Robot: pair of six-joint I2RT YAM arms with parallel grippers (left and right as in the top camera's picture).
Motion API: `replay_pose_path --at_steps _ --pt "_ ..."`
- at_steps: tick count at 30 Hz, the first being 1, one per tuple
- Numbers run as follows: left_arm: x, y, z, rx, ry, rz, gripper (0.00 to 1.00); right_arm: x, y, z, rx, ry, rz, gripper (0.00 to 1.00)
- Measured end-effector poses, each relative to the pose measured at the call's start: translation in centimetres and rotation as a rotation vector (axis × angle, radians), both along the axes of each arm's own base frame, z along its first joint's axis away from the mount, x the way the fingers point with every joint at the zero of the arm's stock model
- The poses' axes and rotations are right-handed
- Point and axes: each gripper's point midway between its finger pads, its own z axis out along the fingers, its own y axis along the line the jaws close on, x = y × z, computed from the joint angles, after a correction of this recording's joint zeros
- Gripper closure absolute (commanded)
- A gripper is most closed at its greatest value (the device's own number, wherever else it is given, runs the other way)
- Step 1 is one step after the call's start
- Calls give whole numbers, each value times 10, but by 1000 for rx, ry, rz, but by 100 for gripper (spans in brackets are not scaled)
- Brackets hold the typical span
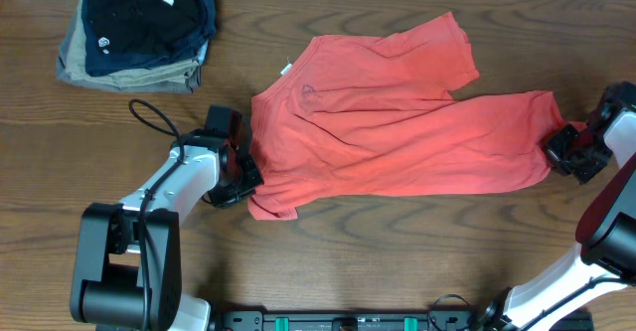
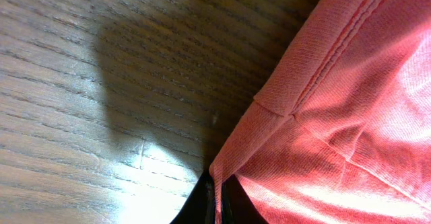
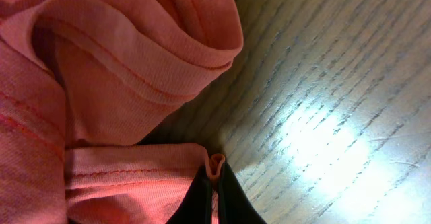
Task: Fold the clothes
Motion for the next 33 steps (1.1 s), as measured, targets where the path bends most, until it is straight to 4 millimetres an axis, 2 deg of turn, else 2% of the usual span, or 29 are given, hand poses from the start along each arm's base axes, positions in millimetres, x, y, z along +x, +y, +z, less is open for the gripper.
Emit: replay_pose_path --at_steps 4,9,11,13,15,20,24,26,27,33 --pt "-3 2 1 10 12 -10 94 -3 2 0 7 14 -3 99" --pt "-31 15 5 74 134 -18 94 -21 11 4 52 93 -24 99" --pt "-37 18 15 88 161 -22 94 -23 12 13 64 114 -28 99" --pt "-33 19 34 93 134 -28 94 -20 9 31 63 113 -31 99" --pt "-21 18 64 88 56 -35 94 -15 6 52 54 96 -36 99" --pt "-4 16 147 65 -161 -42 94 -9 -4 129 -4 -8 -50 99" --pt "-7 16 207 52 -305 -52 94 -12 -3 198 -70 -115 -37 99" --pt "-9 17 246 46 -396 -64 94 -17 0 239 -115 -187 -17 99" --pt "-10 17 257 45 -419 -66 94 -19 1 254 -134 -215 -9 99" --pt "-32 20 377 29 -694 -75 94 -50 20 352 -249 -376 34 99"
